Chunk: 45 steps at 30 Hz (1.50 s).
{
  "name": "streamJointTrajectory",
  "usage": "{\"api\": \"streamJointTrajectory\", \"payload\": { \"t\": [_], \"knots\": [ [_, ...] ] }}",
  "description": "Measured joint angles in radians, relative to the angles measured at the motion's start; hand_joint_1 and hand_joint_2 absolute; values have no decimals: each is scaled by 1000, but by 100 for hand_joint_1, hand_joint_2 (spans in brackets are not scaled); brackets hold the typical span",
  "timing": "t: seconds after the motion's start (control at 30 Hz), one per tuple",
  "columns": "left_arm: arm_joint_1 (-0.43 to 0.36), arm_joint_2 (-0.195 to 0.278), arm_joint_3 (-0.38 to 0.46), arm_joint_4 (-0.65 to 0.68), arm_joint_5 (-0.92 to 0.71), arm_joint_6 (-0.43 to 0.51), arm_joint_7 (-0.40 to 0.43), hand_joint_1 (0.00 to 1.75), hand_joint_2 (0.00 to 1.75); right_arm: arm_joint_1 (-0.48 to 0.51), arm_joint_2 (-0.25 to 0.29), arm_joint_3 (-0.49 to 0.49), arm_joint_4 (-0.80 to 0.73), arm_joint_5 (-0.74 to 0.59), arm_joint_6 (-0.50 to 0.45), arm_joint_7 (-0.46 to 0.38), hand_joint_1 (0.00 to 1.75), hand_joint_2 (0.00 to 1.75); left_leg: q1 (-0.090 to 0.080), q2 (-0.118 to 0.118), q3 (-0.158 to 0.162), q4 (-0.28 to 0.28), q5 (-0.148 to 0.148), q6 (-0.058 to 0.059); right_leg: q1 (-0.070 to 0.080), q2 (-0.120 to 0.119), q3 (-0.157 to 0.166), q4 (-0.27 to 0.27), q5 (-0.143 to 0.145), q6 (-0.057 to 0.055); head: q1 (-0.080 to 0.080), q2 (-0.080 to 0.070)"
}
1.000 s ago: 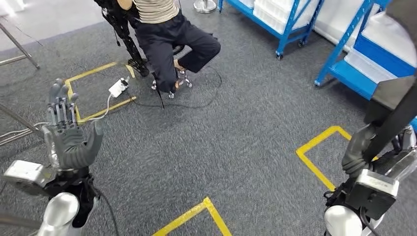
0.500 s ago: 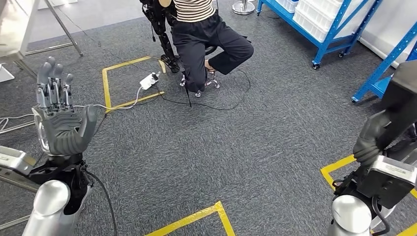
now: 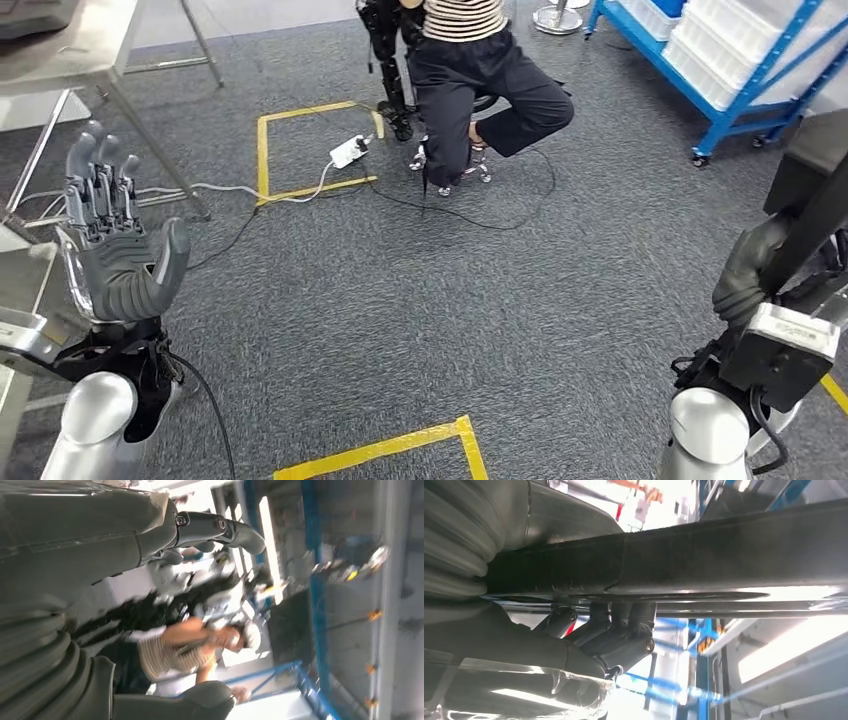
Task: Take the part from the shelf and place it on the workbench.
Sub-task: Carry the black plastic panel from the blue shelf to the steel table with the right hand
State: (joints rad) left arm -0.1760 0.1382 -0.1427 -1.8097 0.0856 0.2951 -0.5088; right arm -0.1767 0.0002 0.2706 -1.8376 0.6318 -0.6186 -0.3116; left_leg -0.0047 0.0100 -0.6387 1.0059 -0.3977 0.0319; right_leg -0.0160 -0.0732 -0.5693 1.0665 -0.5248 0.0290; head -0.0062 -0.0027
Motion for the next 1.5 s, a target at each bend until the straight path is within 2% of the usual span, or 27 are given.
{"api": "streamJointTrajectory", "payload": {
  "t": [0.07, 0.1, 0.17, 0.2, 0.27, 0.3, 0.37, 0.43, 0.5, 0.57, 0.63, 0.67, 0.7, 0.73, 0.8, 0.87, 0.93, 0.97, 1.03, 1.1, 1.17, 1.2, 1.23, 1.3, 1.37, 1.43, 1.5],
  "knots": [
    [11, -3, 1, -6, -2, 1, -4, 0, 175, -4, 2, 0, 7, 6, 2, 4, 175, 175, 3, -20, 4, -5, 3, 9, -3, 49, -58, 119, -50, -6, 3, 0],
    [18, -4, 1, -6, -3, 1, -5, 0, 175, -5, 3, 0, 11, 8, 2, 7, 175, 175, 4, -33, 5, -4, 3, 11, -3, 62, -94, 187, -72, -6, 4, 0],
    [31, -5, 1, -6, -4, 1, -6, 0, 175, -5, 7, 0, 22, 12, 3, 14, 175, 175, 4, -62, 5, -4, 3, 11, -3, 70, -134, 245, -76, 3, 5, 0],
    [34, -5, 1, -5, -4, 2, -7, 0, 175, -6, 10, 0, 26, 17, 4, 17, 175, 175, 5, -77, 5, -2, 3, 11, -4, 73, -125, 213, -53, 12, 5, 0],
    [37, -5, 2, -3, -7, 3, -7, 0, 175, -10, 16, -1, 33, 27, 5, 18, 175, 175, 7, -104, 4, 3, 1, 7, -10, 98, -71, 76, 12, 28, 6, 0],
    [38, -5, 3, -1, -8, 4, -8, 0, 175, -12, 20, -1, 36, 32, 5, 18, 175, 175, 6, -116, 1, 7, -1, 2, -13, 112, -45, 17, 36, 29, 6, 0],
    [46, -5, 7, 2, -10, 5, -12, 0, 175, -13, 25, -1, 41, 38, 5, 18, 175, 175, 6, -134, -5, 11, -2, -10, -13, 126, -24, -32, 54, 19, 6, 0],
    [60, -2, 15, 3, -11, 5, -16, 0, 175, -14, 31, -2, 46, 41, 6, 17, 175, 175, 10, -144, -9, 10, -1, -22, -11, 109, -19, -35, 58, 4, 6, 0],
    [71, 1, 24, 3, -8, 6, -21, 0, 175, -15, 37, -3, 48, 43, 6, 17, 175, 175, 10, -104, -23, 41, -22, -32, -14, 91, -12, -40, 61, -12, 3, 0],
    [76, 3, 28, 5, -4, 9, -24, 0, 175, -15, 43, -5, 50, 44, 9, 17, 175, 175, 10, -42, -73, 147, -77, -42, -11, 71, -8, -43, 60, -23, -2, 0],
    [81, 4, 28, 10, -2, 12, -24, 0, 175, -15, 47, -7, 54, 45, 14, 17, 175, 175, 16, -20, -138, 270, -124, -48, -6, 47, -6, -43, 57, -29, -4, 0],
    [84, 4, 28, 12, -2, 13, -24, 0, 175, -15, 49, -8, 56, 46, 16, 18, 175, 175, 18, -18, -153, 295, -126, -50, -4, 35, -6, -42, 56, -31, -4, 0],
    [86, 4, 28, 15, -1, 15, -24, 0, 175, -15, 51, -9, 59, 48, 18, 18, 175, 175, 19, -15, -148, 281, -110, -51, -3, 23, -5, -42, 55, -32, -4, 0],
    [88, 5, 28, 16, 0, 16, -24, 0, 175, -16, 54, -10, 61, 50, 20, 19, 175, 175, 19, -8, -121, 227, -80, -50, -3, 12, -4, -42, 53, -32, -4, 0],
    [90, 5, 29, 18, 4, 17, -26, 0, 175, -19, 57, -11, 63, 54, 21, 19, 175, 175, 16, 27, -44, 86, -23, -44, 2, -7, 1, -42, 48, -28, -4, 0],
    [94, 6, 31, 17, 9, 17, -29, 0, 175, -22, 59, -12, 63, 57, 21, 19, 175, 175, 8, 46, -8, 20, -8, -32, 6, -22, 5, -43, 42, -18, -3, 0],
    [99, 8, 34, 17, 12, 14, -32, 0, 175, -23, 59, -14, 63, 59, 21, 19, 175, 175, 1, 26, -8, 15, -9, -18, 5, -38, 10, -45, 37, -7, -2, 0],
    [102, 9, 35, 16, 13, 12, -33, 0, 175, -23, 58, -15, 63, 59, 20, 19, 175, 175, 1, 16, -4, 9, -6, -11, 3, -33, 11, -41, 32, -2, -1, 0],
    [104, 10, 37, 14, 13, 11, -34, 0, 175, -23, 58, -16, 63, 60, 20, 18, 175, 175, 5, -3, 5, -1, 1, 2, 1, 14, -12, 15, 0, -1, 0, 0],
    [104, 10, 37, 14, 13, 10, -34, 0, 175, -21, 54, -20, 64, 60, 19, 18, 175, 175, 8, -24, 7, -3, 3, 7, -1, 60, -80, 145, -52, -7, 3, 0],
    [105, 9, 37, 15, 13, 10, -34, 0, 175, -20, 51, -23, 66, 60, 19, 18, 175, 175, 7, -50, 6, -3, 2, 7, 0, 69, -137, 239, -71, -3, 5, 0],
    [105, 8, 36, 17, 13, 10, -34, 0, 175, -20, 50, -24, 67, 60, 19, 19, 175, 175, 7, -65, 6, -2, 2, 7, 0, 71, -141, 232, -57, 4, 5, 0],
    [104, 8, 36, 18, 13, 10, -34, 0, 175, -22, 50, -24, 68, 60, 18, 19, 175, 175, 7, -78, 7, -1, 2, 6, 0, 76, -122, 183, -28, 12, 5, 0],
    [104, 8, 36, 19, 14, 12, -34, 0, 175, -28, 50, -24, 71, 60, 18, 19, 175, 175, 6, -104, 4, 6, 0, 1, -6, 109, -62, 41, 34, 23, 6, 0],
    [104, 9, 38, 19, 17, 15, -35, 0, 175, -34, 50, -23, 75, 59, 18, 20, 175, 175, 6, -124, -2, 10, -1, -10, -8, 129, -29, -31, 61, 17, 5, 0],
    [107, 11, 42, 19, 22, 17, -36, 0, 175, -38, 50, -23, 79, 59, 17, 20, 175, 175, 9, -140, -6, 6, 3, -22, -5, 112, -24, -34, 64, 1, 5, 0],
    [111, 13, 45, 18, 23, 18, -38, 0, 175, -44, 51, -21, 81, 60, 17, 21, 175, 175, 10, -117, -14, 21, -8, -31, -6, 93, -20, -38, 69, -13, 3, 0]
  ]
}}
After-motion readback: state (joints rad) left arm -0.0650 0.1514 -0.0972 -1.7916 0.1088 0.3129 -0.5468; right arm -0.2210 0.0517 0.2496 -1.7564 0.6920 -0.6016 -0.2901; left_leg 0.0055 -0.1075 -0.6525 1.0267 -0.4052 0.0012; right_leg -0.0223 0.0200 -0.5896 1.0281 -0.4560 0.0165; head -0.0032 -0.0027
